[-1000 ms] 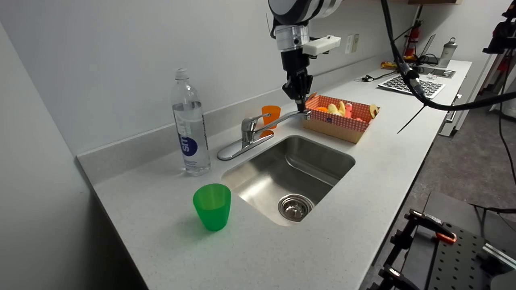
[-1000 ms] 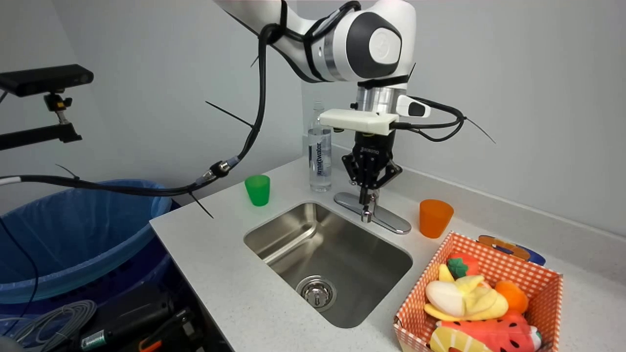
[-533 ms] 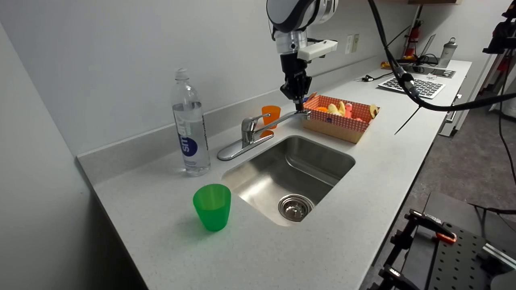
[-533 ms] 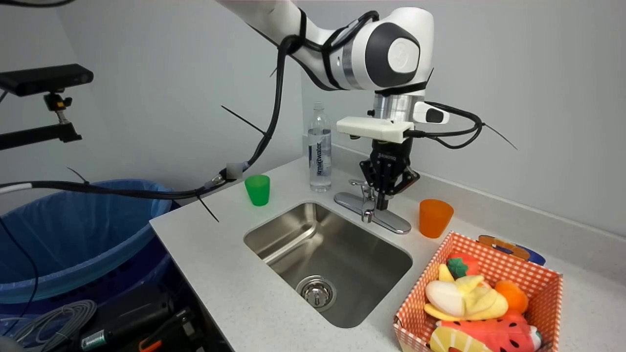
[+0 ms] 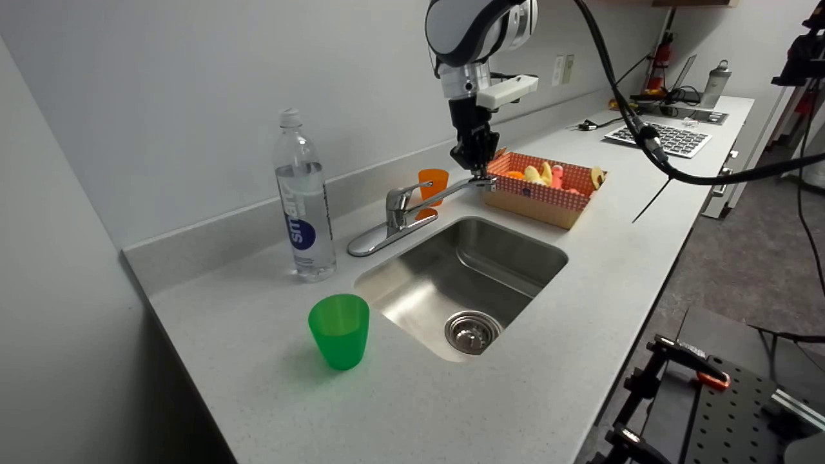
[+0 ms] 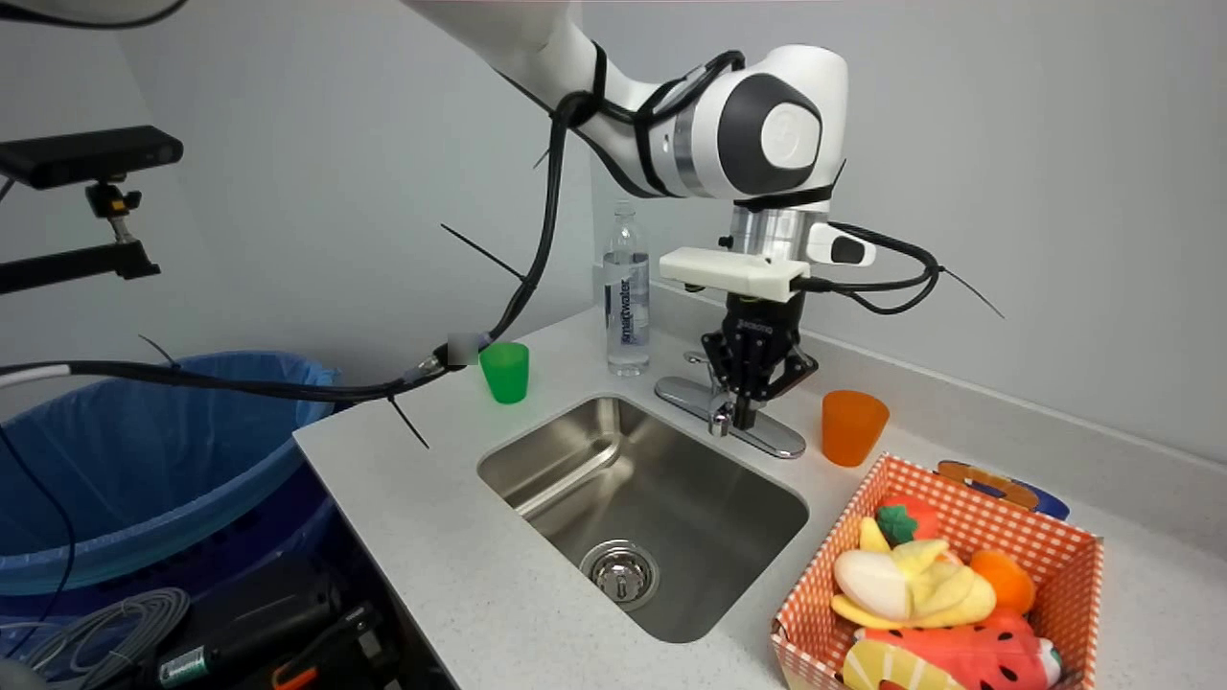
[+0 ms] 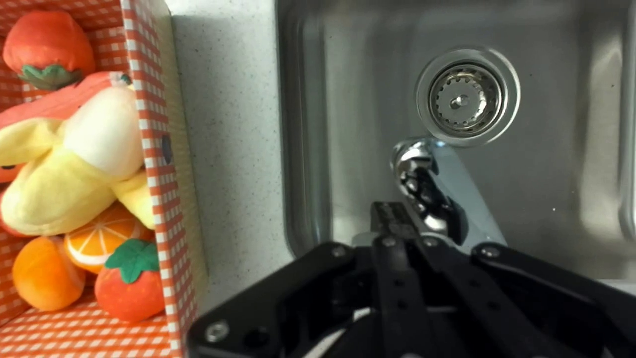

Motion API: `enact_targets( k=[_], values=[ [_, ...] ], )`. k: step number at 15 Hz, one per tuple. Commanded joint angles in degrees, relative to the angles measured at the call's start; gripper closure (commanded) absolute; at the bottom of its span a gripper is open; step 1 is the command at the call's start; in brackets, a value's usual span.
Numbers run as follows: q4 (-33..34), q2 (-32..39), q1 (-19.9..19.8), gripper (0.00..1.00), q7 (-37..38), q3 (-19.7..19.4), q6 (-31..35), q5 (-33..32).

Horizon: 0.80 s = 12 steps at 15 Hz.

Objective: Move the tap to the left

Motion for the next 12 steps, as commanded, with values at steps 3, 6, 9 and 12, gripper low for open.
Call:
enact_targets(
  k=[3, 6, 9, 12],
  values=[
    [-6.97, -7.55, 0.06, 1.0, -5.56, 2.16, -3.02, 0.73],
    [-9.5, -9.18, 0.85, 1.0, -4.72, 2.67, -3.55, 0.43],
    [-11.06, -9.65, 1.95, 1.0, -2.55, 3.61, -0.45, 1.01],
    [-13.24, -11.01, 2.93, 1.0, -2.3, 4.89, 4.13, 1.69]
  ],
)
